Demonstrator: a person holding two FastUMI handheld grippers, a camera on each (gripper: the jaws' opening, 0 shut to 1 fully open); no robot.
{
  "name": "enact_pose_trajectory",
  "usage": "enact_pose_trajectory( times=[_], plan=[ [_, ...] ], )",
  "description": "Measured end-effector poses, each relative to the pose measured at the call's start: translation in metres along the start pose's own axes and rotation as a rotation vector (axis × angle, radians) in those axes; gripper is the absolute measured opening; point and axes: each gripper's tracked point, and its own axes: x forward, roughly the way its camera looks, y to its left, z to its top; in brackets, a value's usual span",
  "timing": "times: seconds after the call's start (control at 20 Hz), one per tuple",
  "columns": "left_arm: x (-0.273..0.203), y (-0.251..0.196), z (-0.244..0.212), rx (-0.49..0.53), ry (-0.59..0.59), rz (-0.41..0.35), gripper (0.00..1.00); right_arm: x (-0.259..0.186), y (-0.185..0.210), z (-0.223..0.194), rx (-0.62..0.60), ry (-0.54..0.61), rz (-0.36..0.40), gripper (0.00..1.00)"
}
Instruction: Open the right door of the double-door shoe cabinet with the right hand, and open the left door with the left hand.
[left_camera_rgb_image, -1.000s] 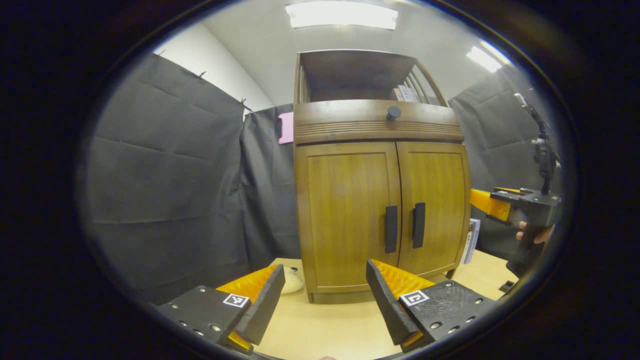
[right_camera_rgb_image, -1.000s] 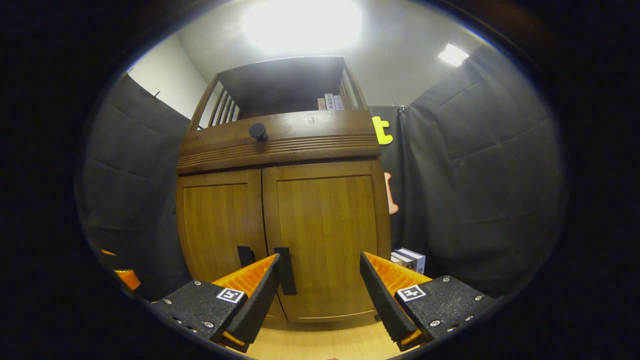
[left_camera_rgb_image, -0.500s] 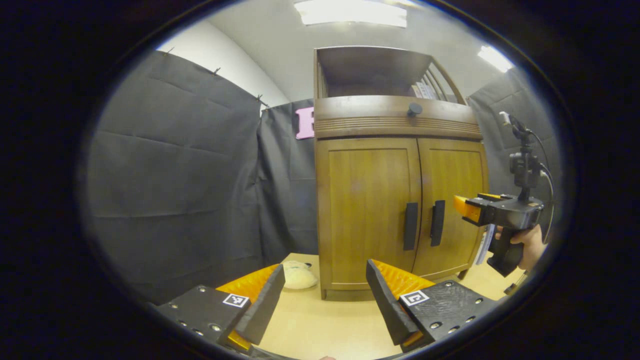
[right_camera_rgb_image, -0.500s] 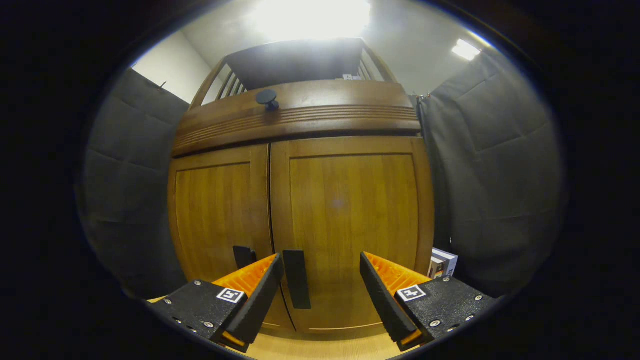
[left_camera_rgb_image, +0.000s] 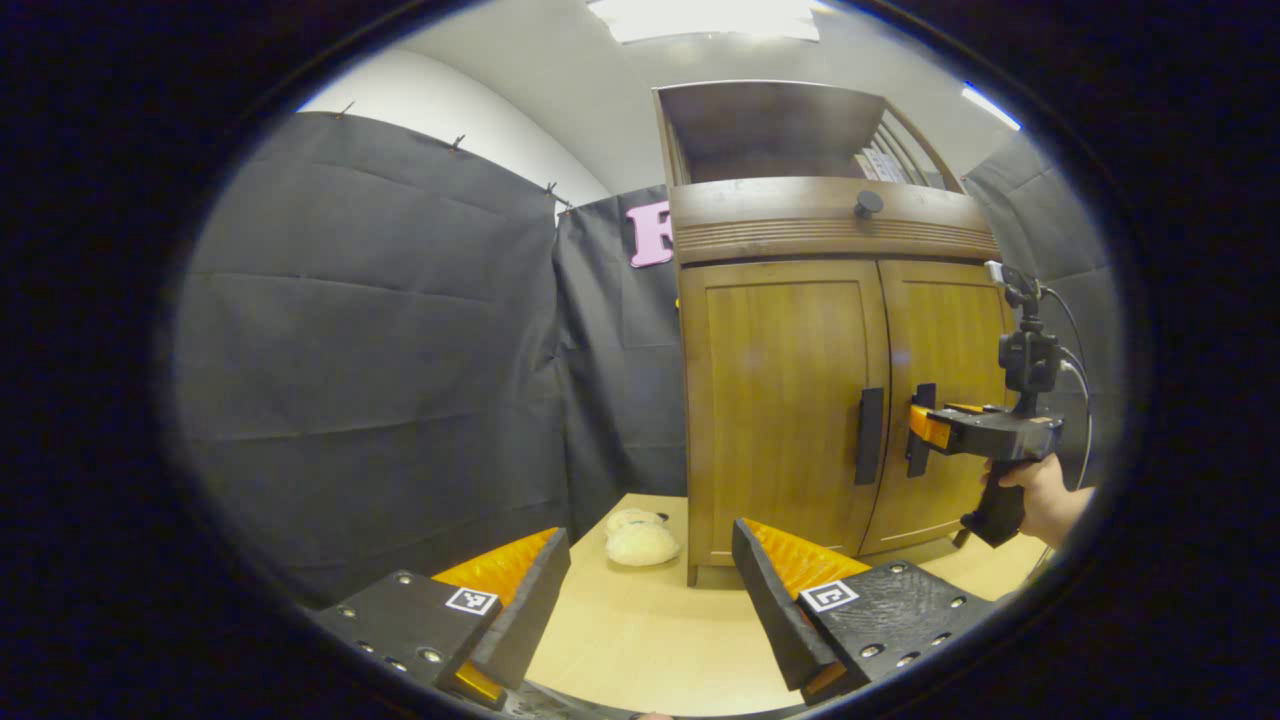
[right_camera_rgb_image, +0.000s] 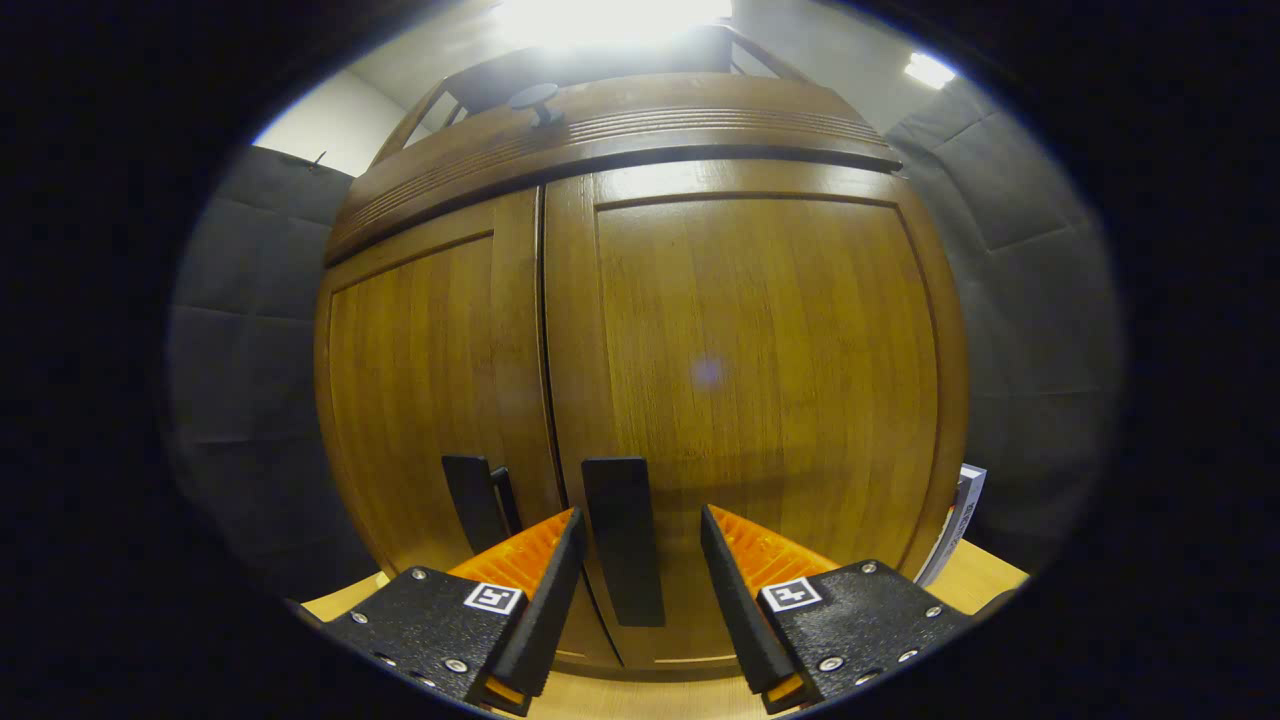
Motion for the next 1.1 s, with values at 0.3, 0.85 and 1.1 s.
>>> enact_pose_trajectory(
  times=[0.3,0.85,1.1],
  plan=[
    [-0.007,0.009,0.003,-0.017,-0.001,0.063,1.0,0.008,0.01,-0.012,0.009,0.038,0.031,0.36],
    [-0.011,0.008,0.01,-0.011,-0.021,0.059,0.93,-0.042,0.005,-0.01,0.02,0.073,0.094,0.25],
    [-0.01,-0.015,0.026,-0.012,-0.053,-0.008,0.93,-0.071,-0.001,-0.003,0.029,0.076,0.093,0.25]
  ],
)
